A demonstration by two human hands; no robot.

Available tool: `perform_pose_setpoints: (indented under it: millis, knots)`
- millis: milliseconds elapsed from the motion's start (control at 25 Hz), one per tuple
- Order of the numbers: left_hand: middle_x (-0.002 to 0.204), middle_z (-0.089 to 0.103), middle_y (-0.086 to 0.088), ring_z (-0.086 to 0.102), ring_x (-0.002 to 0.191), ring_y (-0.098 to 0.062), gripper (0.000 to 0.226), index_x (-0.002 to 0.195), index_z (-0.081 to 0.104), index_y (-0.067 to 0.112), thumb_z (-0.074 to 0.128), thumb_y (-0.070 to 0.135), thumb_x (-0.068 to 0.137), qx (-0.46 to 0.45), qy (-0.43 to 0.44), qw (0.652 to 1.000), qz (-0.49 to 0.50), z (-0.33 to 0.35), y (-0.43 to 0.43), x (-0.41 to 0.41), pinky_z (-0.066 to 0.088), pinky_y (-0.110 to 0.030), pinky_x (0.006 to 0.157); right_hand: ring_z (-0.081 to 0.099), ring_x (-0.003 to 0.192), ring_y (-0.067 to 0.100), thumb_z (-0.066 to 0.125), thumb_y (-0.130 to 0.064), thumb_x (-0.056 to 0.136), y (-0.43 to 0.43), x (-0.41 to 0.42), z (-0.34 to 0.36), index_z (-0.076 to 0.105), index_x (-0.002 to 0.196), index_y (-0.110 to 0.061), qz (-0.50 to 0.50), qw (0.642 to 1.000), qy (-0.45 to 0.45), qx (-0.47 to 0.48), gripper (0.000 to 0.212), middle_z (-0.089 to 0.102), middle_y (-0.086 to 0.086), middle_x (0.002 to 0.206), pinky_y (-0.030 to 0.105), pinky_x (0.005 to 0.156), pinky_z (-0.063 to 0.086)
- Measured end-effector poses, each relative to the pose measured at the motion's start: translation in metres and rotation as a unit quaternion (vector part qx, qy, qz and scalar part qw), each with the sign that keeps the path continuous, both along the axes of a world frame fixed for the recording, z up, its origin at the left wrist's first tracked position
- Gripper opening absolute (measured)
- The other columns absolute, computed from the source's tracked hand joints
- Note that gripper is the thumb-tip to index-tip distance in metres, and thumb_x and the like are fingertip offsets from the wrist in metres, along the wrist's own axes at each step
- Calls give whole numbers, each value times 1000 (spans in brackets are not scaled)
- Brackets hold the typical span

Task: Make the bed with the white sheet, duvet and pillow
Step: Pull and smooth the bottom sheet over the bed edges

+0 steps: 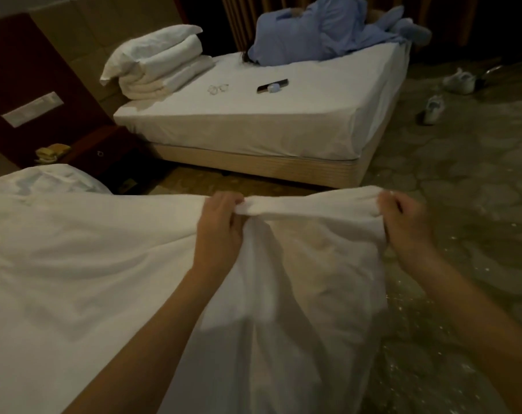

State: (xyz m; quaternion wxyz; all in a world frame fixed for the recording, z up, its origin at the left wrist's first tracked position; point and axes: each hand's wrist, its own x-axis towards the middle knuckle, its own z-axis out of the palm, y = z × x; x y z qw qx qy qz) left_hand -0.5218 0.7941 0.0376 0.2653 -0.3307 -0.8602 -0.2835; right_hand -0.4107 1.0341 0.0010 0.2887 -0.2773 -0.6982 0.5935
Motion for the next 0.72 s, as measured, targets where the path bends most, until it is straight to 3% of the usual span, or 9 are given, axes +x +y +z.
perform_pose_setpoints:
  millis: [80, 160, 200, 280, 320, 440, 520, 600, 720]
  knots:
    - [101, 61, -10, 55, 95, -26, 18, 101, 63, 6, 60, 3, 84, -165, -79, 983, -11, -33, 4, 7, 39, -37, 87, 45, 61, 20, 42, -20, 99, -2, 8, -56, 52, 66, -10, -18, 991, -134, -7, 36, 53, 13, 68, 32, 58, 40]
    - [129, 50, -4, 41, 125, -24, 29, 120, 55, 18, 52, 16, 91, -341, -150, 928, 2, -69, 1, 18, 23, -44, 110, 43, 54, 20, 42, -19, 100, -14, 23, -116, 50, 63, -10, 23, 966, -258, -4, 39, 52, 13, 62, 30, 55, 39]
    - [139, 41, 0, 28, 135, -20, 35, 128, 48, 23, 48, 20, 93, -378, -161, 912, 0, -83, -3, 20, 11, -45, 116, 41, 52, 18, 42, -19, 100, -19, 29, -140, 51, 64, -9, 59, 951, -304, -12, 39, 50, 10, 61, 27, 53, 37]
    - [148, 28, 2, 11, 144, -18, 42, 136, 40, 26, 44, 20, 95, -386, -169, 907, -14, -96, -9, 21, -2, -47, 116, 40, 52, 15, 42, -21, 101, -23, 35, -167, 53, 70, -10, 136, 925, -355, -19, 34, 49, 5, 63, 24, 51, 35]
    - [149, 29, 1, 10, 144, -19, 40, 136, 41, 25, 44, 21, 96, -380, -168, 909, -31, -100, -11, 20, -2, -49, 116, 41, 54, 15, 42, -22, 100, -22, 36, -174, 53, 73, -10, 164, 918, -360, -18, 32, 49, 5, 64, 24, 52, 35]
    - [135, 48, -6, 35, 134, -26, 30, 121, 50, 26, 54, 21, 91, -310, -127, 938, -90, -105, -13, 14, 27, -56, 111, 47, 59, 19, 48, -24, 98, -12, 30, -171, 55, 76, -10, 187, 923, -337, 11, 27, 53, 6, 67, 31, 58, 43]
    - [124, 54, -9, 44, 121, -22, 36, 113, 50, 25, 68, 17, 82, -262, -116, 952, -106, -102, -16, 9, 44, -44, 97, 55, 64, 23, 51, -27, 96, -14, 22, -158, 57, 80, -13, 209, 930, -300, 45, 23, 59, 8, 73, 37, 64, 50]
    - [119, 57, -9, 43, 114, -16, 40, 109, 55, 21, 76, 13, 75, -245, -114, 958, -92, -97, -19, 6, 47, -33, 87, 56, 65, 19, 52, -30, 95, -21, 11, -136, 57, 82, -17, 257, 930, -254, 74, 20, 60, 5, 74, 30, 61, 48]
    - [125, 56, -6, 48, 116, -19, 36, 110, 62, 19, 77, 19, 77, -230, -122, 965, -6, -88, -28, 6, 43, -27, 88, 52, 63, 10, 52, -33, 95, -35, 0, -105, 57, 85, -20, 343, 908, -211, 117, 17, 60, 1, 76, 20, 59, 42]
